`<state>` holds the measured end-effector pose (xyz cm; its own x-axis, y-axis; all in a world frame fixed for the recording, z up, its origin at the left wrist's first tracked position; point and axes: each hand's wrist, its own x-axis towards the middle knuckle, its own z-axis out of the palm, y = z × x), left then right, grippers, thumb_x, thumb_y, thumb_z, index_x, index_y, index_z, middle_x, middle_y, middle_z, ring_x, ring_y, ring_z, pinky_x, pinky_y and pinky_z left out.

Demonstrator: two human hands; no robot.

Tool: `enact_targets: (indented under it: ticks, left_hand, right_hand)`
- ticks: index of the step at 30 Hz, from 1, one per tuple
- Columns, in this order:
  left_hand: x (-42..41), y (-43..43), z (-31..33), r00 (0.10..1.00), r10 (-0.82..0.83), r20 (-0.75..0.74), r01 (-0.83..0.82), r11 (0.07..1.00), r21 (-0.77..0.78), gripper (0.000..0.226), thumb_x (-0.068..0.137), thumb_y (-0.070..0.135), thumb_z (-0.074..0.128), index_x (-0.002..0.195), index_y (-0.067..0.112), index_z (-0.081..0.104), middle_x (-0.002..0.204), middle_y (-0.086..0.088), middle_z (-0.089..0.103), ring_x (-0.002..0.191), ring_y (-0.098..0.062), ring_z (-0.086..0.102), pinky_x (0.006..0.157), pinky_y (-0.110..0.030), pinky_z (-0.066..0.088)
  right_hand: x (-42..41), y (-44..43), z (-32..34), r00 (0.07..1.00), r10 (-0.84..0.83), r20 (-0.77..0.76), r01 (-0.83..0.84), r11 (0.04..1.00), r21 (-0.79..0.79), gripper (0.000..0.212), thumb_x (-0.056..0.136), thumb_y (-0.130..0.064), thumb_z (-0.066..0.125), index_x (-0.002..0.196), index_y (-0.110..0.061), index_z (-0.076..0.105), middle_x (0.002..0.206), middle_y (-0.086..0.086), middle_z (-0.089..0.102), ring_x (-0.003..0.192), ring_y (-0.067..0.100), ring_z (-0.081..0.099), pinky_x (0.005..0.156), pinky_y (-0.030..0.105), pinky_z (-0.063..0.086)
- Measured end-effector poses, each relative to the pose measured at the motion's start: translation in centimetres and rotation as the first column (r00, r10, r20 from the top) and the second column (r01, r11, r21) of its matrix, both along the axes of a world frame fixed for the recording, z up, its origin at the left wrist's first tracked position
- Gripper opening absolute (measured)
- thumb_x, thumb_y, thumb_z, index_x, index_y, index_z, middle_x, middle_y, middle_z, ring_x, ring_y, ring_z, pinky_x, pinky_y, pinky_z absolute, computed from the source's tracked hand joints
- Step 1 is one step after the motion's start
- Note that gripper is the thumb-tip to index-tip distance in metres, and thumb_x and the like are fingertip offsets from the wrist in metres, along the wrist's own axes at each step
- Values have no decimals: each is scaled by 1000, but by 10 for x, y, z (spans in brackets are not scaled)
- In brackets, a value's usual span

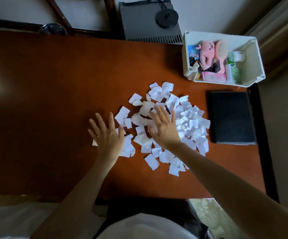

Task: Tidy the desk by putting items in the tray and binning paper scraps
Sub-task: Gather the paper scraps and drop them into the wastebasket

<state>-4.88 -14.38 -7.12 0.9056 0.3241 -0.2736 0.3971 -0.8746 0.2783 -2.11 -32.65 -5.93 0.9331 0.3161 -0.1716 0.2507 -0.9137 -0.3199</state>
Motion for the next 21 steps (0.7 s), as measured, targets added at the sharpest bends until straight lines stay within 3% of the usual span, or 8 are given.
enact_targets:
  ticks: [4, 5, 8, 10, 13, 16, 21]
  left_hand:
    - [-22, -12, -14, 997, 37, -70, -39, 999, -27, 66, 91, 54, 28, 150, 25, 20, 159, -17, 2, 145, -41, -1, 116, -57, 2]
    - [-26, -19, -17, 999, 15, -48, -17, 999, -35, 64, 92, 52, 30, 149, 25, 22, 158, -18, 4, 145, -41, 0, 116, -56, 3]
    - [-35, -44, -25, 996, -81, 45, 82, 996, -38, 59, 95, 44, 34, 149, 24, 20, 158, -18, 5, 146, -38, 0, 117, -53, 2]
    - [-37, -62, -30, 987, -124, 104, 129, 991, -43, 59, 97, 37, 38, 150, 23, 17, 158, -18, 4, 146, -37, 1, 117, -52, 2]
    - [-35, -86, -29, 973, -140, 182, 161, 981, -107, 58, 96, 35, 33, 150, 21, 18, 158, -19, 4, 146, -36, 6, 117, -52, 3]
    - [-35, -99, -22, 951, -90, 297, 143, 976, -163, 60, 94, 37, 39, 149, 20, 23, 158, -18, 7, 146, -33, 12, 117, -52, -1]
    - [-55, -113, -18, 887, -88, 454, 143, 986, -88, 56, 92, 30, 50, 145, 21, 34, 158, -14, 11, 148, -29, 5, 115, -53, -10]
  right_hand:
    - [-39, -17, -15, 992, 128, 14, -127, 988, -85, 54, 89, -39, 33, 138, -17, 38, 148, 14, 39, 138, 36, 34, 111, 60, 17]
    - [-46, -23, -17, 990, 143, 11, -141, 984, -107, 56, 90, -41, 29, 141, -19, 33, 151, 12, 34, 141, 35, 27, 112, 57, 12]
    - [-56, -41, -27, 991, 133, -21, -135, 983, -124, 68, 88, -48, 3, 150, -21, 2, 160, 6, -3, 141, 26, -18, 111, 47, -14]
    - [-52, -49, -32, 995, 99, -14, -100, 987, -129, 66, 91, -47, 0, 149, -19, -8, 159, 7, -12, 139, 24, -25, 112, 45, -16]
    - [-32, -56, -32, 996, 91, 14, -89, 992, -92, 59, 101, -34, 24, 150, -14, -1, 159, 10, -5, 147, 28, -9, 117, 49, -7]
    - [-14, -64, -27, 991, 102, 82, -104, 994, 15, 66, 94, -15, 43, 150, -11, 8, 159, 9, 8, 147, 28, 9, 118, 52, 1]
    - [-15, -87, -10, 960, 25, 279, -72, 984, 160, 70, 80, 0, 48, 146, -10, 27, 153, 13, 28, 143, 29, 26, 116, 53, 12]
